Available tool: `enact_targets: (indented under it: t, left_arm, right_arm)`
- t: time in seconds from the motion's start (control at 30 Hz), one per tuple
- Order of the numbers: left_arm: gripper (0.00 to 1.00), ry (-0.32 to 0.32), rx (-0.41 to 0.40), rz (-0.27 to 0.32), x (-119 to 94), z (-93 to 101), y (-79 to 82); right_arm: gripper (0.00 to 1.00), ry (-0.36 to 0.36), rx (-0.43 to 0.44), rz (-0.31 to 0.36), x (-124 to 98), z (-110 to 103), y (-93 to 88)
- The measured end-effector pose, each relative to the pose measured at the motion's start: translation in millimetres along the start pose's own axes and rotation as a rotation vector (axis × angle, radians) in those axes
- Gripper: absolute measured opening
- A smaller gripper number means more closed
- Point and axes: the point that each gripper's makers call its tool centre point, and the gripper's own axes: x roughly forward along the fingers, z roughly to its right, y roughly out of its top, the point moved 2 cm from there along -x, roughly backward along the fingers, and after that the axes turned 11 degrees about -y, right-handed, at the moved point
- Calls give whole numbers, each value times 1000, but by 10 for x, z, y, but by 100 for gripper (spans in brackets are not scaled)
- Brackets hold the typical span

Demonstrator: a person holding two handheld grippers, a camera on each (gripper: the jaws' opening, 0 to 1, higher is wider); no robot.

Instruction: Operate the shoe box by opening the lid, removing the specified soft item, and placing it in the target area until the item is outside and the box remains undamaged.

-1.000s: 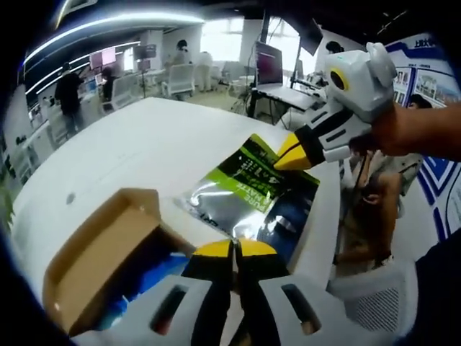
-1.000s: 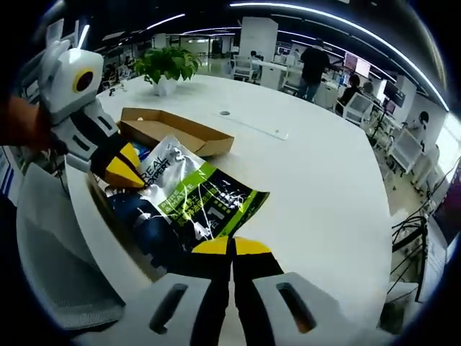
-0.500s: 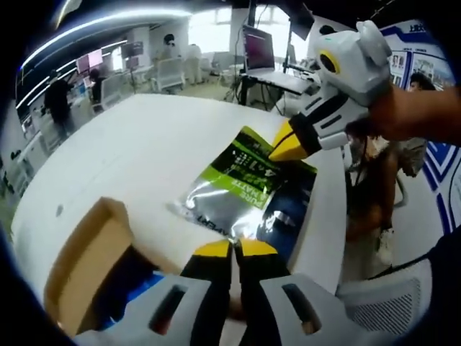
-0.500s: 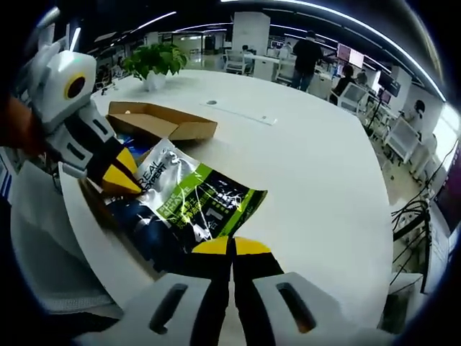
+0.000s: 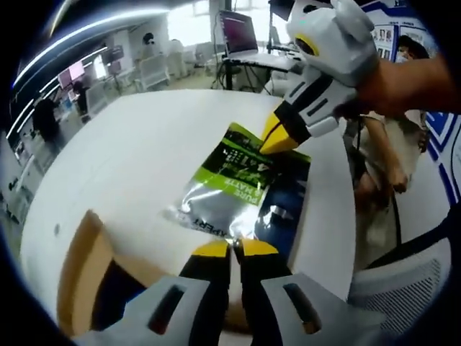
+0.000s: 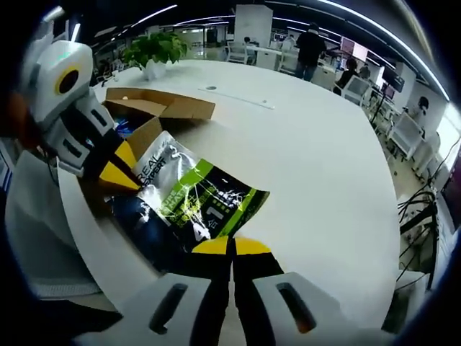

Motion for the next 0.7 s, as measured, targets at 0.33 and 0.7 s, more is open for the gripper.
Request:
enact_targets:
  t: [0.33, 0.7]
  left_arm:
    - [1, 2, 63, -71, 135, -40, -36]
    - [2, 6, 150, -163, 280, -34, -102]
  right_arm:
    - [0, 14, 11, -40, 174, -3, -181]
    - [0, 21, 26, -55, 269, 10, -252]
